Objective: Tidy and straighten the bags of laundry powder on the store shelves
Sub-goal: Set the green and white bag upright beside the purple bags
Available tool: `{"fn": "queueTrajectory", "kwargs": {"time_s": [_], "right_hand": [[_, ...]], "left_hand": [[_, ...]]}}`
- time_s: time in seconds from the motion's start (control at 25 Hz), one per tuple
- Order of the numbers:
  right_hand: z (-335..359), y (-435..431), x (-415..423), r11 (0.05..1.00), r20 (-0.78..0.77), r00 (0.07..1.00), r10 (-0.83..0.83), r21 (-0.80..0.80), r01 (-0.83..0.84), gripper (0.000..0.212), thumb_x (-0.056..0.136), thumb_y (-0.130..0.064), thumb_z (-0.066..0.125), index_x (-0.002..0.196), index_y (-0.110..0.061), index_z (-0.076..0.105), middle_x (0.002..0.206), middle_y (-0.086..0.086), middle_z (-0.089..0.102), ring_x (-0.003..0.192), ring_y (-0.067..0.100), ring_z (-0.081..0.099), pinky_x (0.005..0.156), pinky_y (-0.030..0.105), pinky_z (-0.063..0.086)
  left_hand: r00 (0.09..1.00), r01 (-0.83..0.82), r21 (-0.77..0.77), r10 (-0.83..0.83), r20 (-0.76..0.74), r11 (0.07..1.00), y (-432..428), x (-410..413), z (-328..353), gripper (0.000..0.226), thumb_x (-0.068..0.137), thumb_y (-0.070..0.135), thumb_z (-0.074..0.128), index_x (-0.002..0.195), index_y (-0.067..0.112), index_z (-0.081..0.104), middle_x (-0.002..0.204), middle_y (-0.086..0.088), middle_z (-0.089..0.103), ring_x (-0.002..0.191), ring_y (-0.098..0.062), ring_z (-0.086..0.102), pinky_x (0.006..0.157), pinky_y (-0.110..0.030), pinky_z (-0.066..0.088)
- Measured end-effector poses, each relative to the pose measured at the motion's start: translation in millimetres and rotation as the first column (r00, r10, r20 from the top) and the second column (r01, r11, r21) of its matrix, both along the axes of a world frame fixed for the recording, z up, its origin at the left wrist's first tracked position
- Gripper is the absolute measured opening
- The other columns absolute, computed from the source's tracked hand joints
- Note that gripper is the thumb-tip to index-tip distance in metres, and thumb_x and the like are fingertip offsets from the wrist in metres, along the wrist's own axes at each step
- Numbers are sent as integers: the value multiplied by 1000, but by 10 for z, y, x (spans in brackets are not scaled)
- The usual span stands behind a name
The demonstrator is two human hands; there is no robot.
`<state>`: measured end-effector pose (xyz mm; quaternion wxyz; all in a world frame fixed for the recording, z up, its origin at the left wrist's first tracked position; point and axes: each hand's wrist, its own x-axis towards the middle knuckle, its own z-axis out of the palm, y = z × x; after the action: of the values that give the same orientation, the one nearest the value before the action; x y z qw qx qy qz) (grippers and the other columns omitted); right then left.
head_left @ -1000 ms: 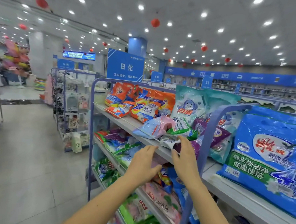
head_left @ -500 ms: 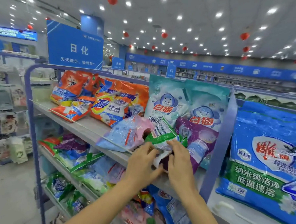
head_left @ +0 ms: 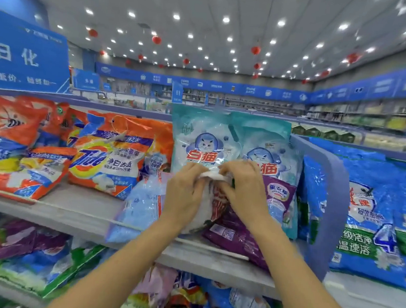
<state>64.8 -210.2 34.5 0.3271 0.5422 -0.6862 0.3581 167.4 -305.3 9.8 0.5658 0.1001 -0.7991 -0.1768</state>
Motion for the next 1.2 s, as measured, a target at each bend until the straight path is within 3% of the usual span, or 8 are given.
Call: {"fn": "queueTrajectory", "kwargs": {"time_s": [0.16,0.28,0.52,0.64,0.76,0.92,1.04,1.2], "right_hand": [[270,-186,3,987,16,993,-115,114,112,25,90,-36,57,85,-11,56,79,8,64,75,29,57,65,33,40],[373,-214,-64,981,64,982,-177,85,172,28,93,-42,49,90,-14,54,81,6,66,75,29,59,60,33,37],[760,-259,-24,967,213,962,-170,-154,205,26,92,-37,52,74,-18,50,66,-3,56,66,20,54,58,30,34],[858,-272,-24,936,440,897,-47,-294,193,28,92,-32,52,66,-20,50,66,-2,57,71,25,59,62,39,47],[910,-346,14,895,611,782,121,-408,181,27,92,-28,52,68,-16,52,72,6,58,72,27,59,70,44,51],[932,-497,141,852,717,612,333,-507,131,27,94,-24,51,69,-12,50,67,3,54,63,17,53,63,34,48],[915,-474,77,863,714,606,351,-498,87,30,95,-25,50,68,-12,49,66,1,54,63,16,52,63,32,44],[749,-445,14,915,652,720,239,-399,58,33,99,-31,40,79,-7,50,75,7,55,69,17,50,64,32,41]], "left_hand": [[957,285,301,-285,-47,910,-229,62,265,15,90,23,60,102,17,55,86,4,61,61,-1,54,56,-9,39],[887,423,489,-459,-51,763,-423,198,254,29,83,38,65,106,29,49,98,7,61,84,-2,63,67,-10,47],[684,538,629,-727,64,561,-658,334,99,96,29,86,64,106,31,53,97,25,69,94,11,61,79,-7,46],[575,577,720,-818,-23,385,-913,371,79,145,7,86,66,129,8,50,127,-8,59,121,-25,53,102,-39,44],[414,703,705,-858,-304,89,-822,357,8,122,36,69,82,130,1,43,128,-16,57,119,-31,53,101,-42,45],[687,654,694,-621,-377,301,-608,139,-42,57,75,45,68,120,15,51,113,-4,69,98,-14,68,75,-22,56],[766,624,701,-446,-463,346,-685,83,208,22,90,31,52,109,22,57,108,-2,69,91,-12,68,78,-31,55],[831,556,673,-340,-440,488,-822,146,592,53,66,64,61,85,15,57,93,-12,67,88,-29,65,85,-50,53]]}}
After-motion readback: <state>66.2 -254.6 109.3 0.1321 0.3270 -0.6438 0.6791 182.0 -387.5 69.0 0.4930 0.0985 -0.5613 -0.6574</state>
